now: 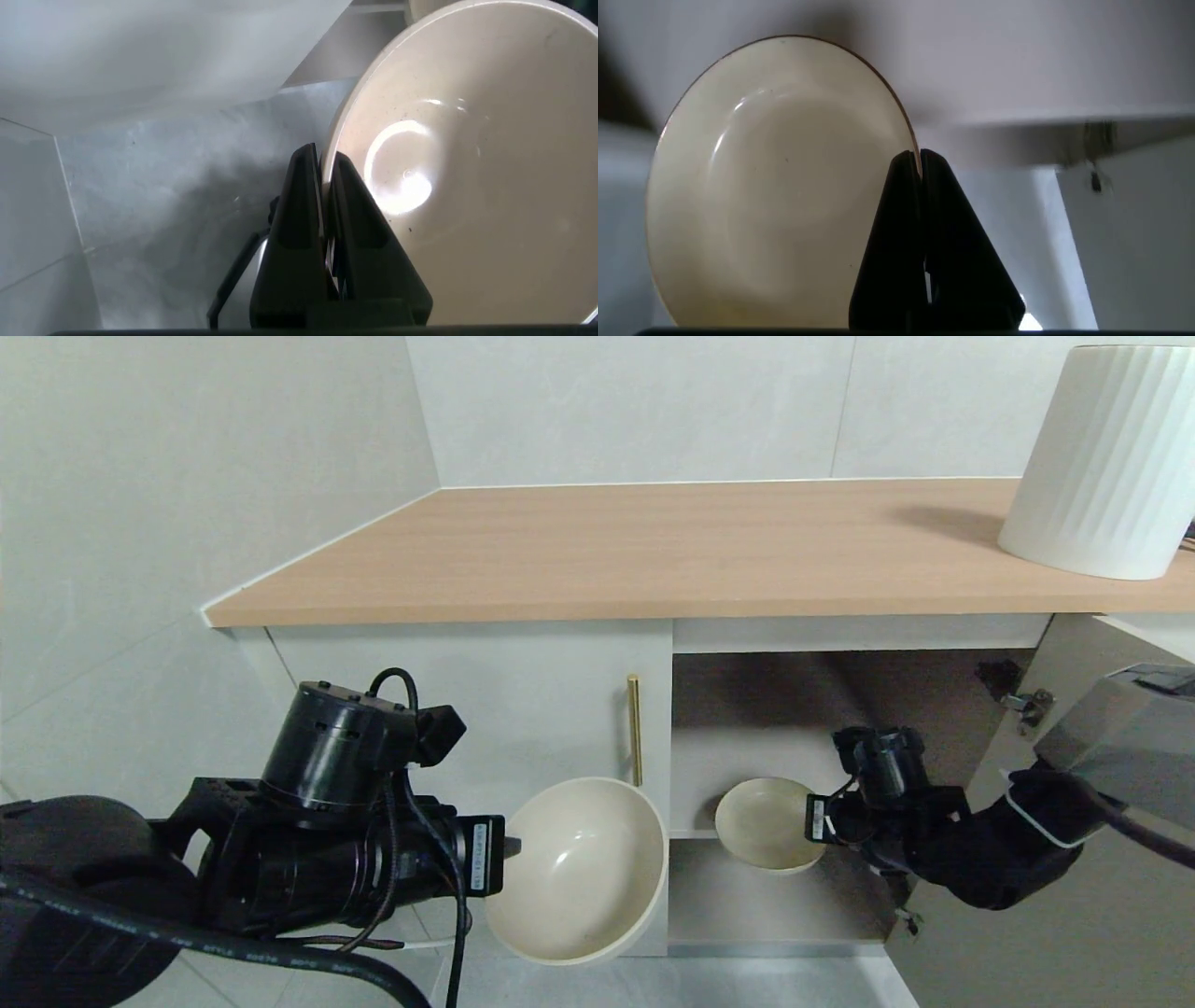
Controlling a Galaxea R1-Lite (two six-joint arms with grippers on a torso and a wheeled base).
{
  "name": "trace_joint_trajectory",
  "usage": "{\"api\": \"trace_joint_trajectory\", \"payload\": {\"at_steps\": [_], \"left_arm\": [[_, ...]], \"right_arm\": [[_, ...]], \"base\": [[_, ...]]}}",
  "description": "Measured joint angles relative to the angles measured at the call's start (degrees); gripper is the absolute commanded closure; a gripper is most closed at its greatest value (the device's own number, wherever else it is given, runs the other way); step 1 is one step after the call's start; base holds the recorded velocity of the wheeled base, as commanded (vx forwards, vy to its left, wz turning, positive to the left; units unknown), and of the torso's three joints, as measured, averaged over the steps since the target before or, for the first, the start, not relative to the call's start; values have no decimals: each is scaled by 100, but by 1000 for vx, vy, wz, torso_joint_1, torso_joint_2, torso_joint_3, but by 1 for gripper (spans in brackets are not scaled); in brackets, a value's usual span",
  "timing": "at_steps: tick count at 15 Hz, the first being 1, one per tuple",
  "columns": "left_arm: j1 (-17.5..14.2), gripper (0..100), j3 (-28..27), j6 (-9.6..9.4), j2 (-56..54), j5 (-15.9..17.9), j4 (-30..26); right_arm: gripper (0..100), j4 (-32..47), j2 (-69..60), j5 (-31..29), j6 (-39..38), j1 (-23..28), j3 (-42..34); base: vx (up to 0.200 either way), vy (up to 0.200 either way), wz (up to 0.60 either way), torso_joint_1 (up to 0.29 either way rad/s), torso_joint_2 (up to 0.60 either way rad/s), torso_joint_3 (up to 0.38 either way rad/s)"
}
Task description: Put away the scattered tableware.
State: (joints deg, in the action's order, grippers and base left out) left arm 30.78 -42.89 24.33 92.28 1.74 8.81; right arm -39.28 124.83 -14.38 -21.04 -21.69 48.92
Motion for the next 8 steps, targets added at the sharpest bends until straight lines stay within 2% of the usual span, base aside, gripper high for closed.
{"api": "trace_joint_trajectory", "payload": {"at_steps": [2,8], "left_arm": [[4,100,0,0,27,-7,2],[20,100,0,-2,60,-9,2]], "right_arm": [[100,-378,352,-34,-85,69,24],[100,-424,1062,-55,-316,315,651]], "base": [[0,0,0,0,0,0],[0,0,0,0,0,0]]}}
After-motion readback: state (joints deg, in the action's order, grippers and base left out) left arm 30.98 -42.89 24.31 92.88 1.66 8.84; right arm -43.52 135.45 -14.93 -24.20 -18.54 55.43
